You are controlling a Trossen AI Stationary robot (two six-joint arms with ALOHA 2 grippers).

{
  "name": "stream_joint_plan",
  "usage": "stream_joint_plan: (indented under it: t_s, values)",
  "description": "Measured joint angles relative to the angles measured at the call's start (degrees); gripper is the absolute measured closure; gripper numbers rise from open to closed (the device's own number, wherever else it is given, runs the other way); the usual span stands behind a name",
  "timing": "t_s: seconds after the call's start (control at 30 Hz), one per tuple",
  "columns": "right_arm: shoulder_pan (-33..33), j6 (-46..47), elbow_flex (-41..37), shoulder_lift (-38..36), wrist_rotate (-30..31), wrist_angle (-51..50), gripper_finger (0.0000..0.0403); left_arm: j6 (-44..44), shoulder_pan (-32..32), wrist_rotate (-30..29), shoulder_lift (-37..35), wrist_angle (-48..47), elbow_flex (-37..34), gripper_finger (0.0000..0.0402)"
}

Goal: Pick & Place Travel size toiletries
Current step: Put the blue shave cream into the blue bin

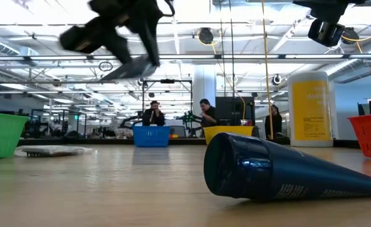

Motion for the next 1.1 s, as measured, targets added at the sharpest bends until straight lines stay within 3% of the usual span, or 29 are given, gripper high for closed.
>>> stream_joint_plan:
  t_s: [0.33, 0.5, 0.83, 1.1]
  values:
    - [0.0, 0.1, 0.0, 2.4, 0.8, 1.3, 0.0273, 21.8, 17.5, -4.1, -12.2, -6.3, 0.1, 0.0287]
    - [-0.3, 3.1, 0.0, 5.2, 5.3, 1.1, 0.0273, 34.2, 28.5, -4.0, -15.0, -6.2, 0.1, 0.0284]
    - [-0.8, 5.4, 0.0, 11.1, 12.4, 10.4, 0.0273, 51.5, 48.5, 2.6, -14.3, -0.9, 0.2, 0.0283]
    - [-2.7, 2.7, 0.0, 14.6, 17.3, 18.9, 0.0273, 58.7, 57.3, 7.7, -9.1, 6.9, 0.2, 0.0281]
